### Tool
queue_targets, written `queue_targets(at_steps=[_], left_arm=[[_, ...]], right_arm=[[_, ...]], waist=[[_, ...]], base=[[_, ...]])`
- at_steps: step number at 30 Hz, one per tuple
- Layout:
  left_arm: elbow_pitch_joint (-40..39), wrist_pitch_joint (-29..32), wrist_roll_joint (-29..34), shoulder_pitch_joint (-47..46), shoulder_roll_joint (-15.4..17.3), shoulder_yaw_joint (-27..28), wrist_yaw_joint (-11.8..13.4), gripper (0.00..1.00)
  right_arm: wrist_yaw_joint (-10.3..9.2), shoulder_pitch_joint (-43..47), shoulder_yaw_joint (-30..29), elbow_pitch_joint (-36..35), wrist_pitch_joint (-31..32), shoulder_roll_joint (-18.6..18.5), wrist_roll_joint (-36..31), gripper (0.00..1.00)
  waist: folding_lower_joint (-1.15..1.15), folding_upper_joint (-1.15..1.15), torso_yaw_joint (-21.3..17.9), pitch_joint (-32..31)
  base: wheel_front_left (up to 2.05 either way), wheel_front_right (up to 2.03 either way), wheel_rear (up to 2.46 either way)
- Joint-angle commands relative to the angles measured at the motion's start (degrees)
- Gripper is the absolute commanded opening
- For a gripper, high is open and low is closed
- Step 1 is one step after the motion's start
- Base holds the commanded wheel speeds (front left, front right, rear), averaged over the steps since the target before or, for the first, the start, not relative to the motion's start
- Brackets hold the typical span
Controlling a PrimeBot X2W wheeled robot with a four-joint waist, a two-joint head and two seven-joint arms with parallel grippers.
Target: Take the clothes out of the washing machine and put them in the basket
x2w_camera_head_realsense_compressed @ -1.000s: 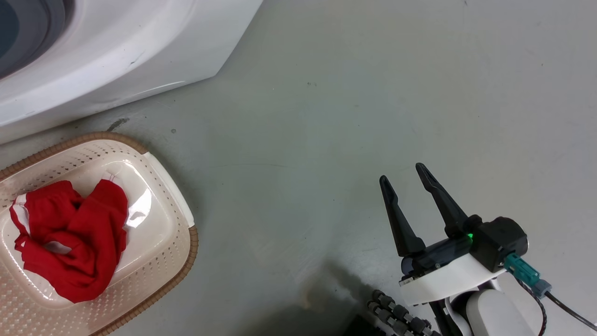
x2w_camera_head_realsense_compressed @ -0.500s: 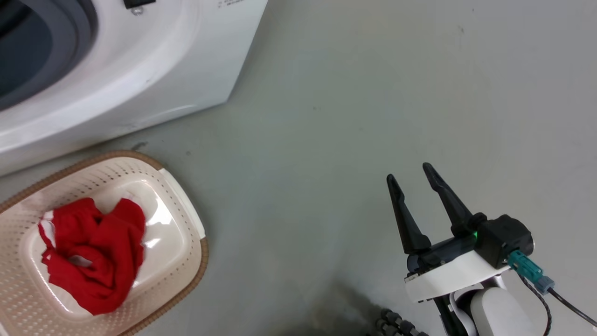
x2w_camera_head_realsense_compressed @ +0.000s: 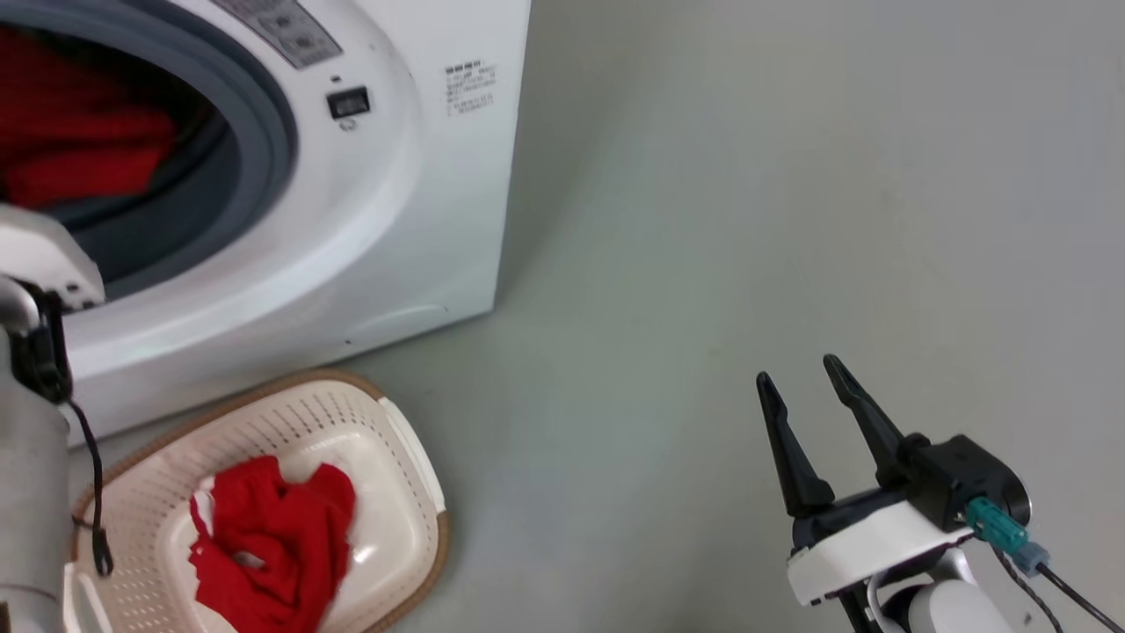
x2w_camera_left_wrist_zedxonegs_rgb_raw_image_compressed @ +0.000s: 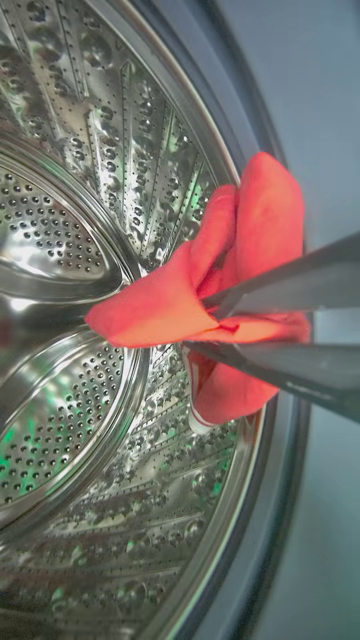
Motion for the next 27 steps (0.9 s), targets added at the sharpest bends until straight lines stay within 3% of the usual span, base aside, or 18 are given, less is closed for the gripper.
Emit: queue_targets(at_steps=[1, 7, 11, 18, 27], left_arm=[[0.15, -0.62, -0.44, 1.02, 0.08, 0.38, -0.32, 0.00], [0.27, -2.15, -1.84, 7.39, -1.22, 1.52, -2.30, 0.00], [-4.13, -2.27, -1.79, 12.67, -2.41, 2.83, -2.53, 0.00], [-17.42, -2.30, -0.97, 23.13, -6.54, 4.37, -2.39, 0.00], [-37.19, -1.86, -0.56, 38.50, -12.61, 3.39, -0.17, 0.00]], right_arm=[[-0.03, 0.69, -0.23, -0.24, 0.16, -0.03, -0.44, 1.00], [-0.03, 3.55, -1.34, -0.72, 1.60, -0.02, -0.91, 1.00], [-0.03, 5.37, -1.95, -1.31, 2.31, -0.02, -0.76, 1.00], [-0.03, 7.89, -3.45, -2.85, 3.72, -0.02, -1.19, 1.00], [-0.03, 10.51, -3.88, -4.77, 5.46, -0.02, -2.01, 1.00]], waist=[[0.00, 0.00, 1.44, -3.64], [0.00, 0.00, 2.68, -9.87], [0.00, 0.00, 3.36, -13.46], [0.00, 0.00, 5.56, -17.55], [0.00, 0.00, 8.62, -19.42]], base=[[0.00, 0.00, 0.00], [0.00, 0.00, 0.00], [0.00, 0.00, 0.00], [0.00, 0.00, 0.00], [0.00, 0.00, 0.00]])
